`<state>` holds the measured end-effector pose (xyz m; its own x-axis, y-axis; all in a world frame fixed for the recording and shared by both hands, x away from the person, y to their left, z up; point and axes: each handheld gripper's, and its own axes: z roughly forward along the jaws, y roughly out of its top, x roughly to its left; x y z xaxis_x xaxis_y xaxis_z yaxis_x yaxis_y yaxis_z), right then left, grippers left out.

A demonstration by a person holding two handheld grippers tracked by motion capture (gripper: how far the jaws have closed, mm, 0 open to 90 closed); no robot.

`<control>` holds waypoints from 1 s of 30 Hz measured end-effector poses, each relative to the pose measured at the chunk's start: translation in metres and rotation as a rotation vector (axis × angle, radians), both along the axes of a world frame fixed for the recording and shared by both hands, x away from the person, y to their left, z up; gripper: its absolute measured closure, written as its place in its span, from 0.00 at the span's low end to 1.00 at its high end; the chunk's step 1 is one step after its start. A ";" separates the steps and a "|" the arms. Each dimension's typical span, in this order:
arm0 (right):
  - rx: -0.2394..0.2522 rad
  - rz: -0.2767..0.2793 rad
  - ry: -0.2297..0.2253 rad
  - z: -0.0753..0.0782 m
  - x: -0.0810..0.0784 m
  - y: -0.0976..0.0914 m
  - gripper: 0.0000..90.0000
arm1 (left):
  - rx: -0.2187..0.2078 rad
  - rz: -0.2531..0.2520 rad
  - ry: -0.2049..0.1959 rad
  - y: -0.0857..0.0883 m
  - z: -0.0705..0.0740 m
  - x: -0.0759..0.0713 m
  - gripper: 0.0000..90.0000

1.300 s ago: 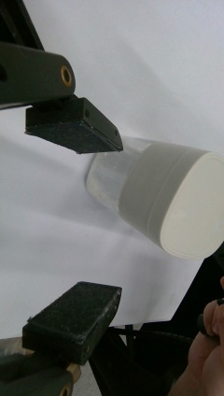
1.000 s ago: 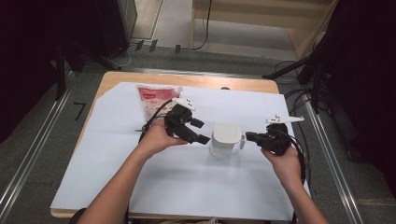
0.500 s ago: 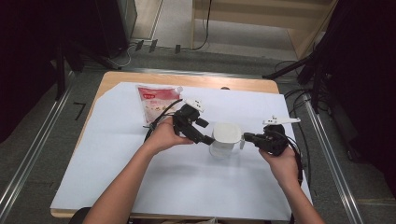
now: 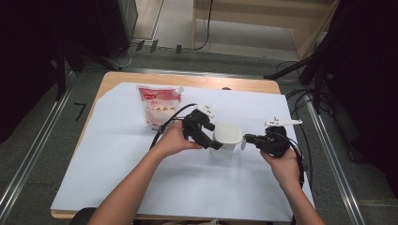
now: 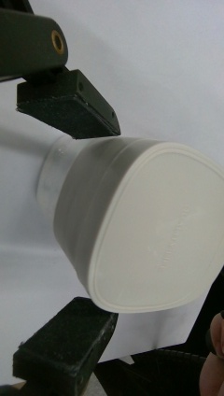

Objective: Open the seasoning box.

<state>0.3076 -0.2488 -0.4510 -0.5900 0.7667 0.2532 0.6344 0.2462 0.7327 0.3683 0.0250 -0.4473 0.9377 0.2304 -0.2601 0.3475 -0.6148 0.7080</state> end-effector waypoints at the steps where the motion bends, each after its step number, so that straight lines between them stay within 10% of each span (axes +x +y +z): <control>1: 0.000 -0.003 0.001 0.000 0.000 0.000 1.00 | 0.001 -0.006 0.002 -0.001 -0.001 0.000 0.16; 30: -0.016 -0.025 -0.021 -0.002 -0.004 0.002 1.00 | 0.050 -0.015 -0.058 -0.010 0.000 -0.003 0.15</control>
<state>0.3041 -0.2467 -0.4533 -0.5757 0.7850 0.2288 0.6249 0.2420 0.7422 0.3654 0.0153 -0.4474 0.9542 0.2276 -0.1941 0.2975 -0.6548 0.6948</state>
